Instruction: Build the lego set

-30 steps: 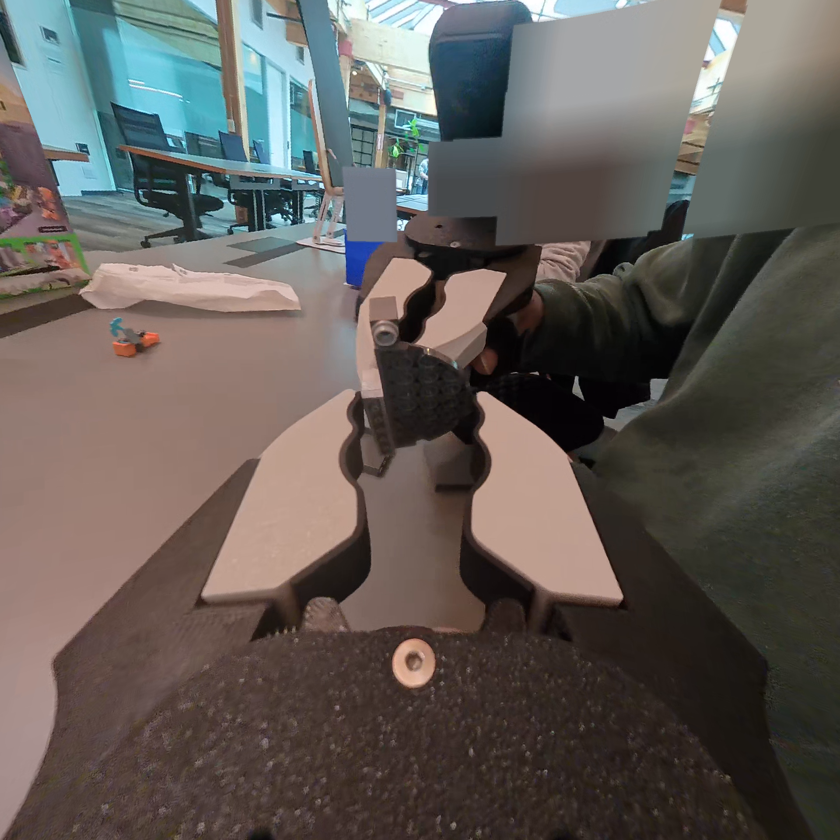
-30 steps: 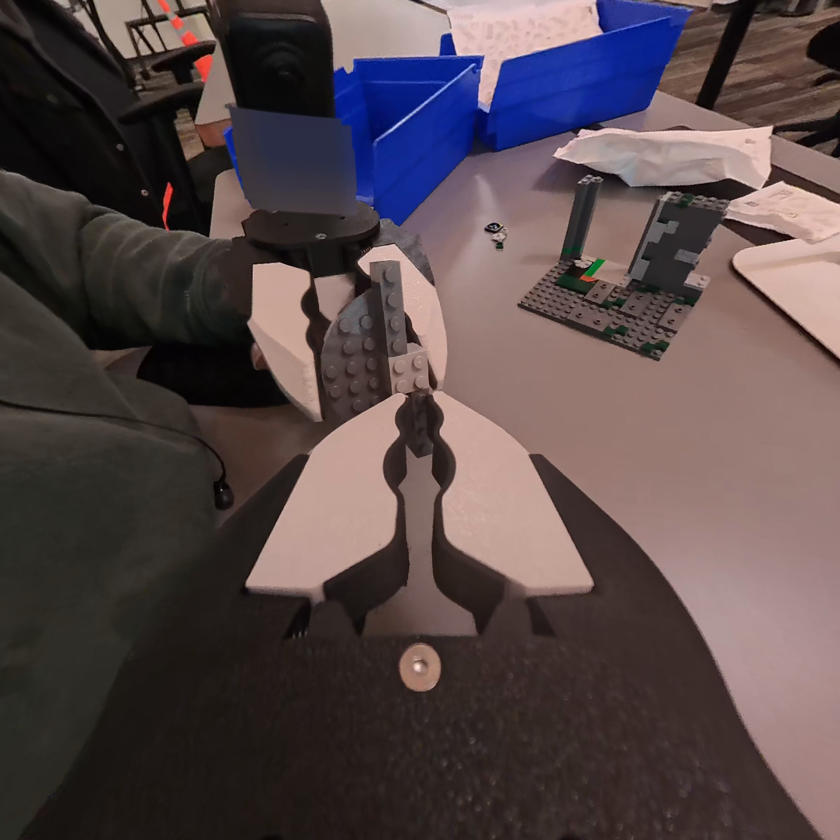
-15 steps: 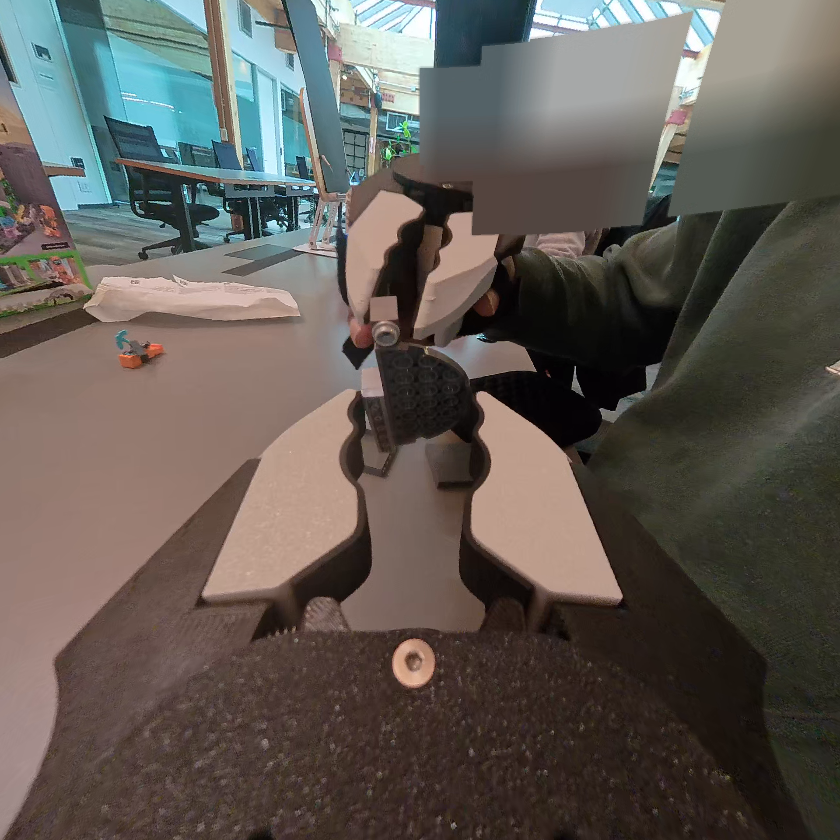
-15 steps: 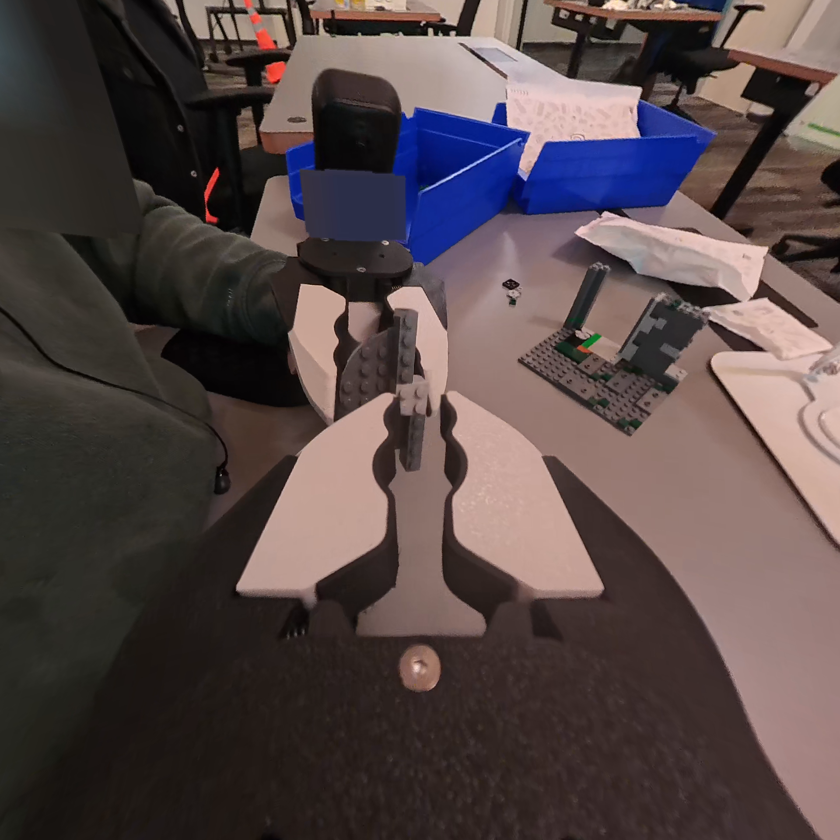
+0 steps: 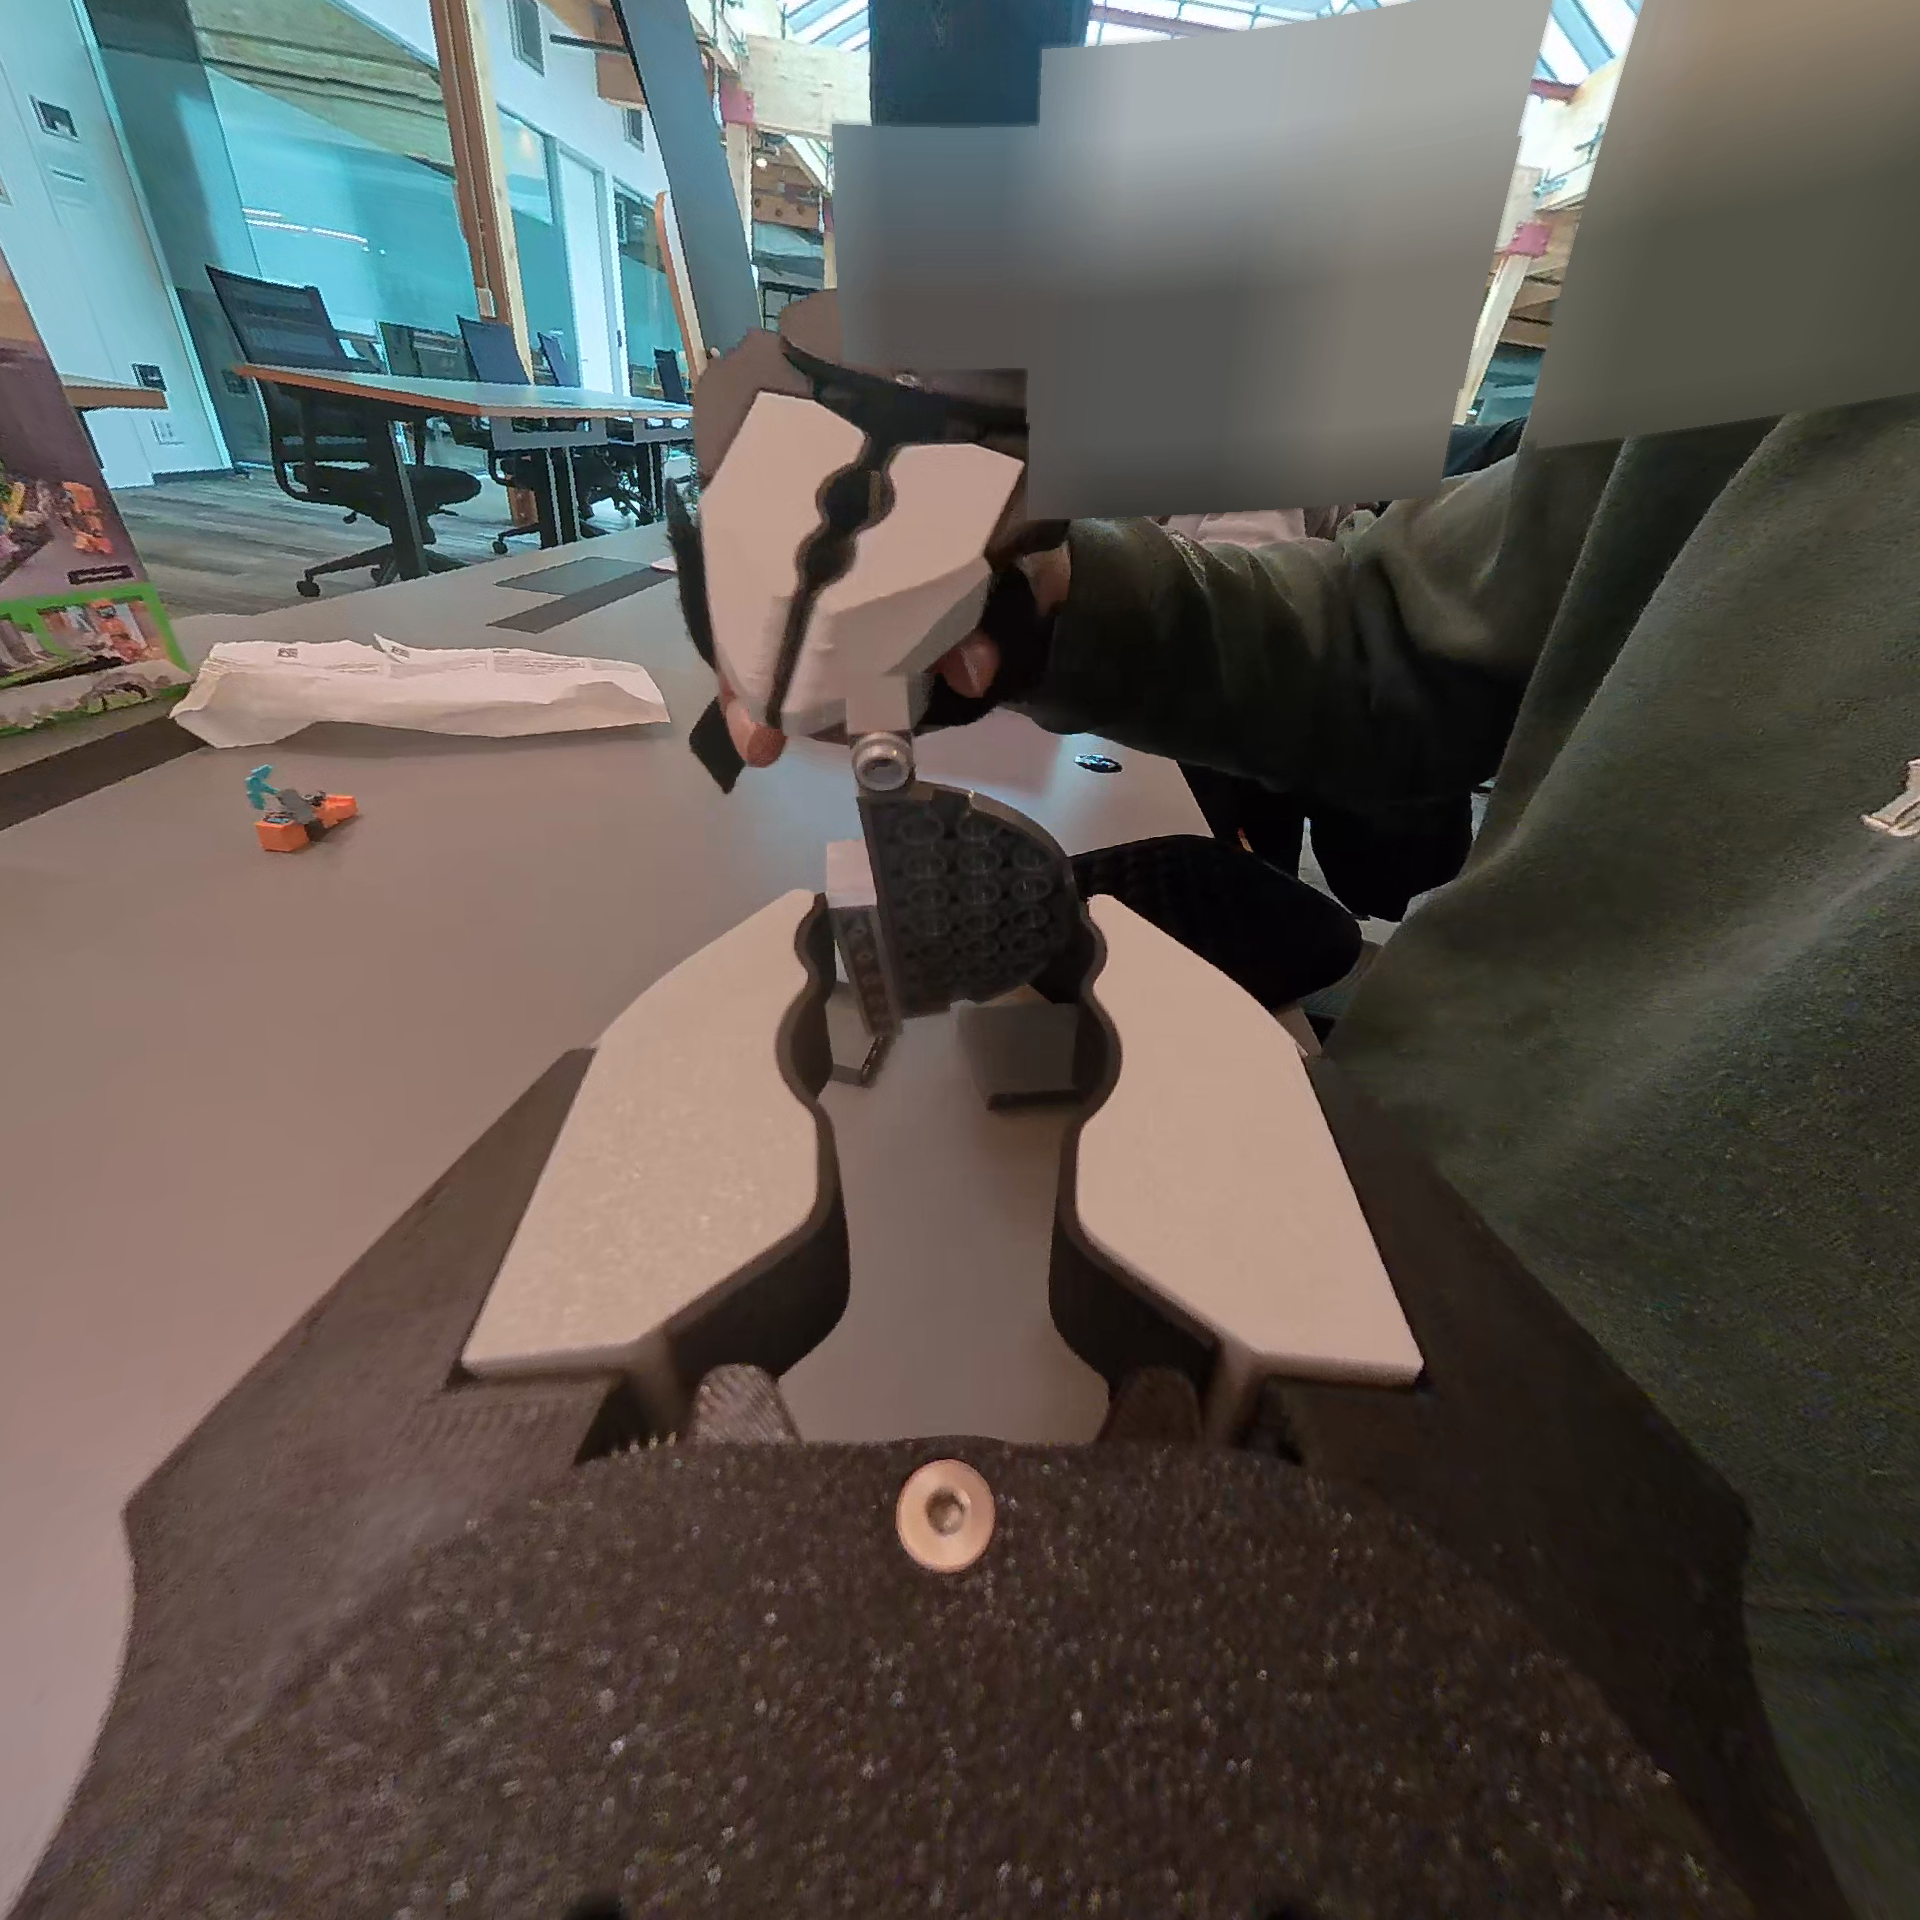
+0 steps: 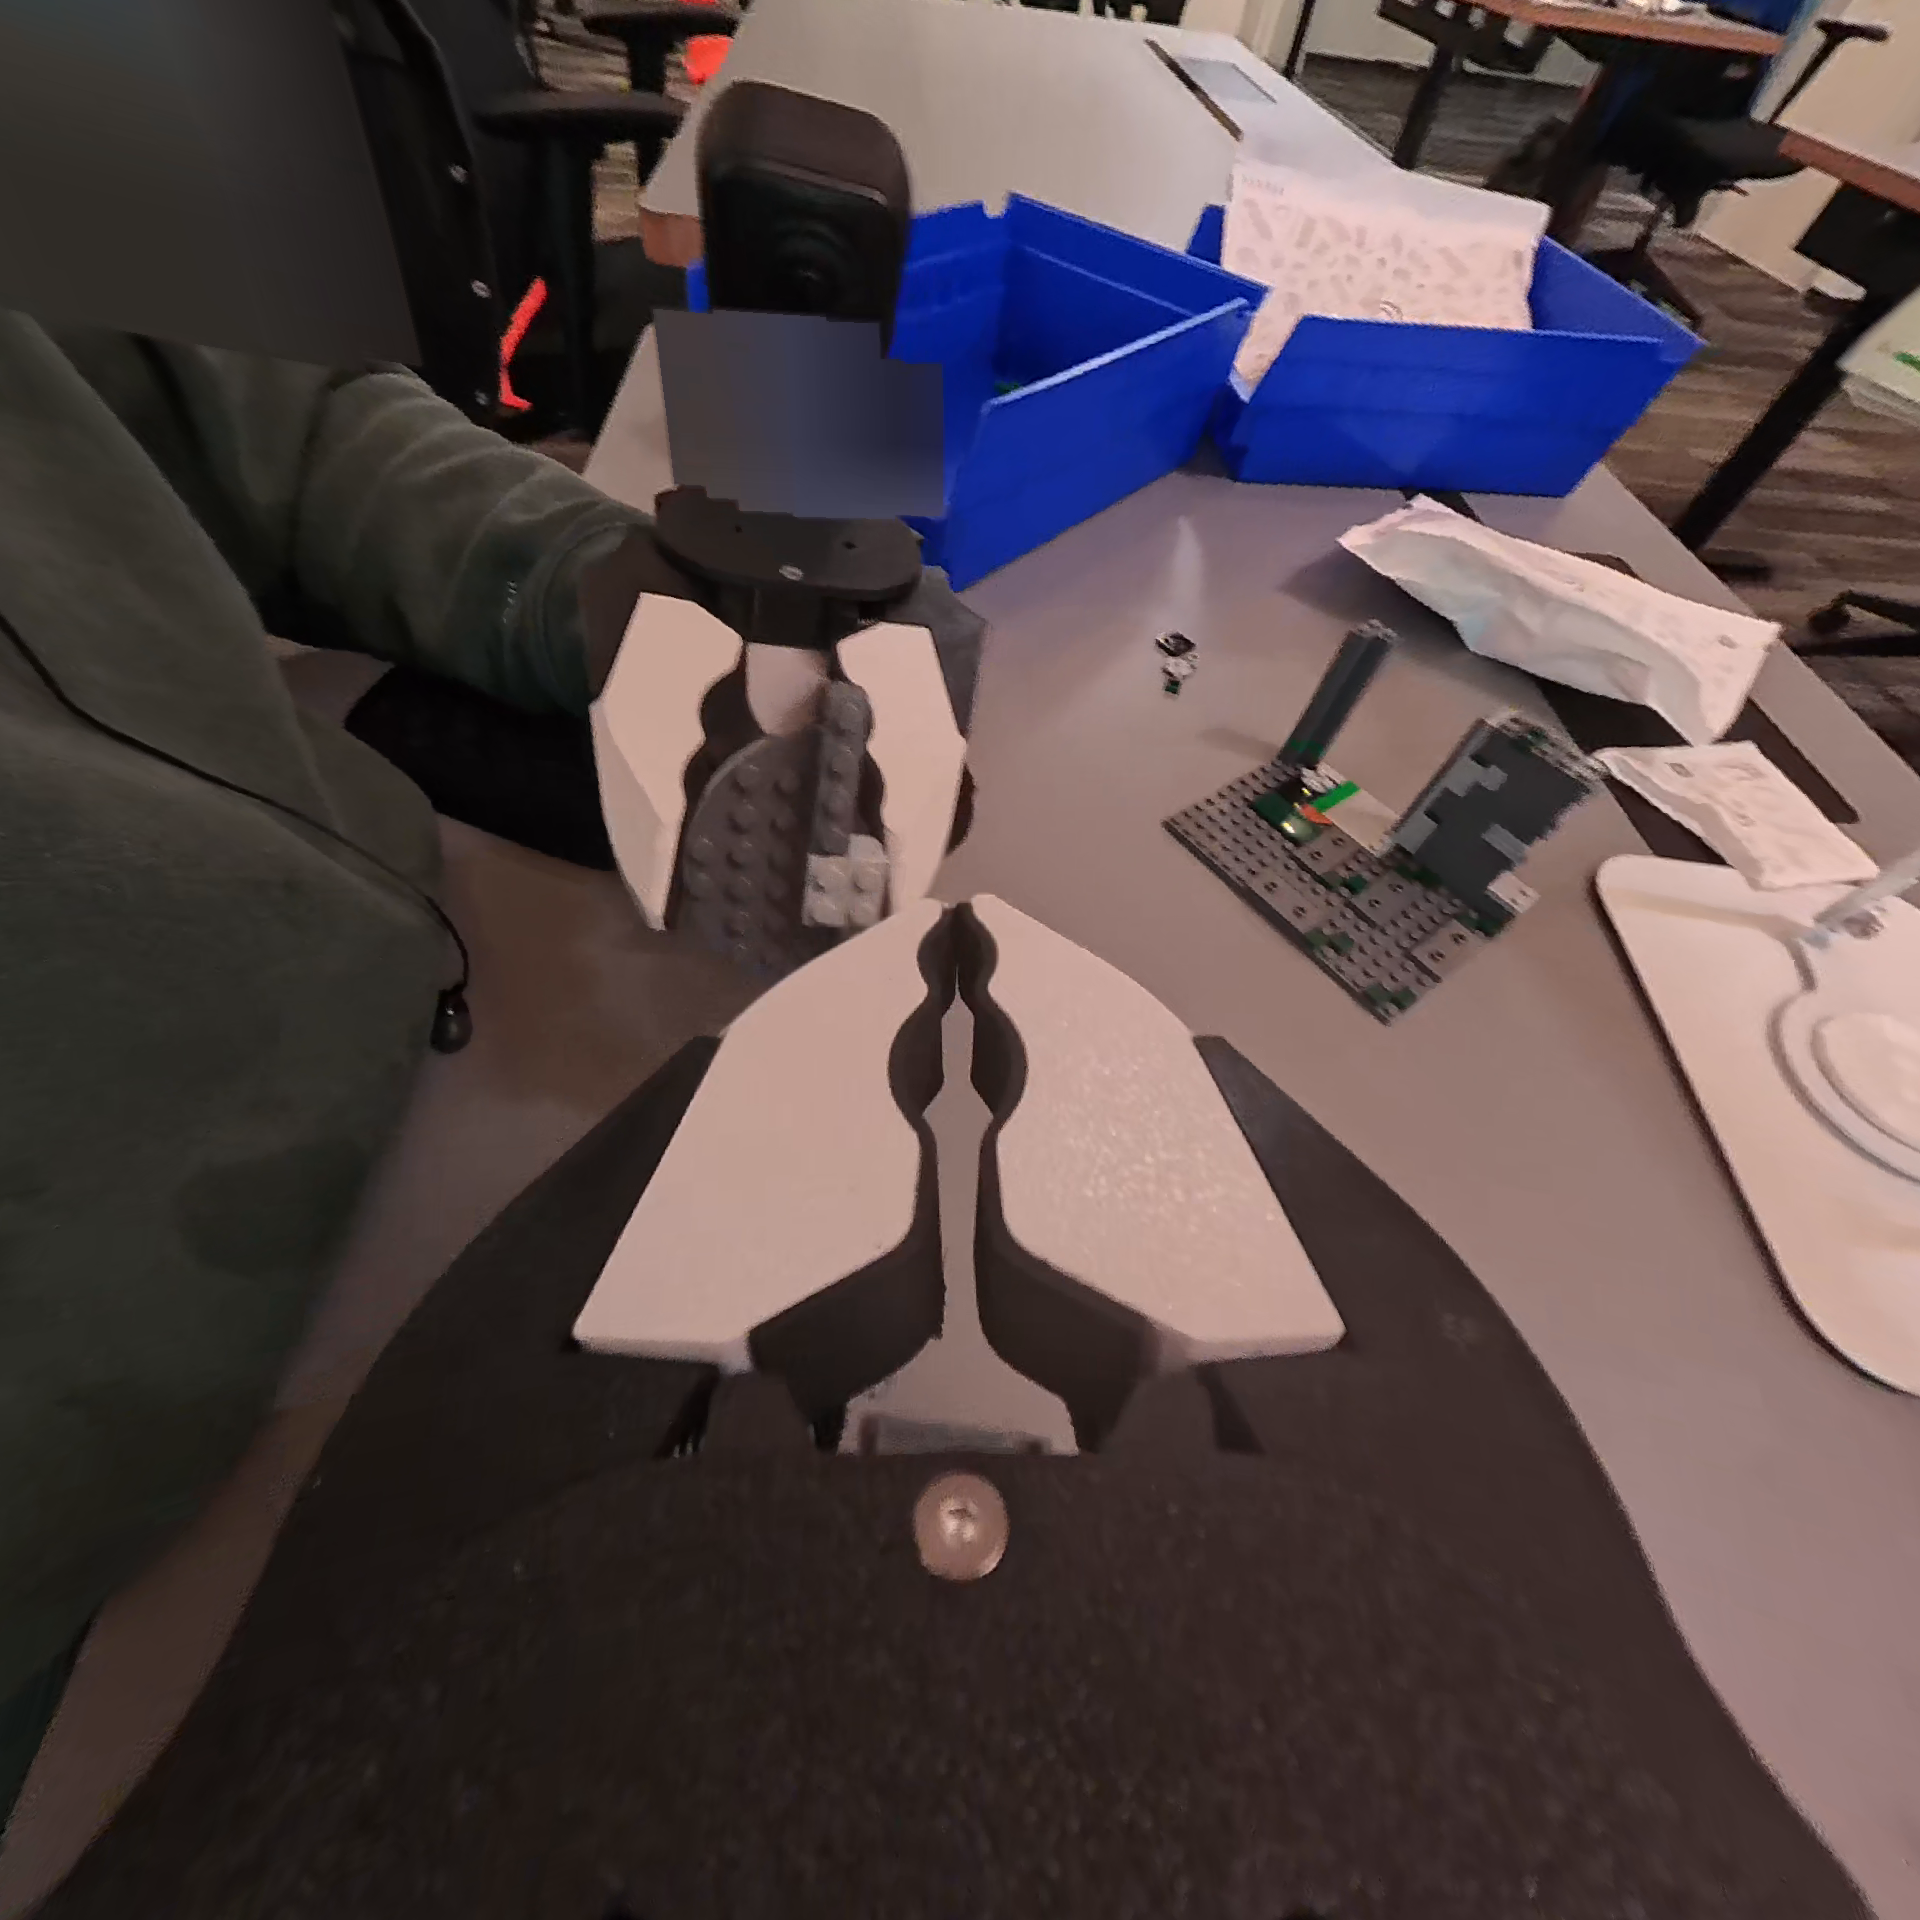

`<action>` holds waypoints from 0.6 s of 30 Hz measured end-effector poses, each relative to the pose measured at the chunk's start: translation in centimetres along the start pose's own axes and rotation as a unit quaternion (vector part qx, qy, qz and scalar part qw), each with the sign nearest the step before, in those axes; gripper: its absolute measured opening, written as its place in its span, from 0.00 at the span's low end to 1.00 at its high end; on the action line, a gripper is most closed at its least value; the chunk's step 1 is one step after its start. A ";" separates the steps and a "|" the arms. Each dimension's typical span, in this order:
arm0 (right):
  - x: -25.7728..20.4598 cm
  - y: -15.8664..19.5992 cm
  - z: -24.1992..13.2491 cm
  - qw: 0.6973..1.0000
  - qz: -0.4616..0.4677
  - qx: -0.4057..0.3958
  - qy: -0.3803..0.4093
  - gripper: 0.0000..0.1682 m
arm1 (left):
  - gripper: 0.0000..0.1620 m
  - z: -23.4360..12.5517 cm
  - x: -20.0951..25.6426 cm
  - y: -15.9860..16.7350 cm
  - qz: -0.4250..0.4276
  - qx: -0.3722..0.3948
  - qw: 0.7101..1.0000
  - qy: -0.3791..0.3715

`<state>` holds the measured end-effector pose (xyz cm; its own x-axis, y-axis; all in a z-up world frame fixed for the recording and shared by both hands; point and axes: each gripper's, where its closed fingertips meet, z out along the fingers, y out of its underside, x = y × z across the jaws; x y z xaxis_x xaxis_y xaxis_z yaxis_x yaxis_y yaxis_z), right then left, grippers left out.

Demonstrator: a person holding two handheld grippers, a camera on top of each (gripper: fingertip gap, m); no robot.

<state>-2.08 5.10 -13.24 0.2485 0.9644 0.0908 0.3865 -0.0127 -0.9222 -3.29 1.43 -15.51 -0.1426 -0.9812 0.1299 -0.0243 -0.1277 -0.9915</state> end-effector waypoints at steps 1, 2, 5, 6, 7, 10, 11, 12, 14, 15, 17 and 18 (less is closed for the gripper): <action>0.6 0.3 -0.3 1.000 0.002 -0.005 0.012 0.00 | 0.27 0.0 0.0 0.0 0.001 -0.001 1.000 0.000; 1.3 0.7 -0.7 1.000 0.005 -0.012 0.028 0.00 | 0.27 0.0 0.0 0.0 0.002 -0.001 1.000 0.000; 6.4 3.9 -2.8 0.987 0.025 -0.077 0.140 0.00 | 0.27 0.0 0.1 0.0 0.001 0.000 1.000 0.001; 8.6 6.5 -4.1 0.970 0.020 -0.147 0.192 0.00 | 0.27 0.0 0.1 -0.1 0.001 0.000 1.000 0.002; 9.9 9.0 -5.1 0.954 0.019 -0.208 0.216 0.00 | 0.27 0.0 0.2 0.0 0.002 -0.001 1.000 0.002; 10.2 10.5 -5.9 0.958 0.064 -0.193 0.202 0.20 | 0.27 0.0 0.2 0.1 0.004 -0.005 1.000 0.001; 10.3 10.6 -6.2 0.959 0.065 -0.188 0.203 0.21 | 0.27 0.0 0.1 0.0 0.003 -0.004 1.000 0.001; 10.4 10.6 -6.4 0.959 0.064 -0.184 0.205 0.22 | 0.27 0.0 0.1 0.1 0.002 -0.004 1.000 0.002; 10.3 10.6 -6.8 0.960 0.067 -0.178 0.205 0.22 | 0.27 0.1 0.1 0.2 0.000 -0.006 1.000 0.003; 10.2 10.6 -7.0 0.960 0.066 -0.176 0.207 0.22 | 0.27 0.1 0.1 0.3 -0.001 -0.008 1.000 0.004; 10.0 10.6 -7.2 0.961 0.065 -0.172 0.207 0.22 | 0.27 0.2 0.2 0.4 -0.001 -0.010 1.000 0.006; 9.7 10.6 -7.3 0.962 0.066 -0.172 0.203 0.22 | 0.27 0.2 0.2 0.4 -0.001 -0.011 1.000 0.006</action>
<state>10.94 12.41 -19.40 0.6151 0.7661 0.1863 0.5819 -0.2818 -0.7629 -3.13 1.14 -15.90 -0.1542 -0.9790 0.1330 -0.0455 -0.1274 -0.9908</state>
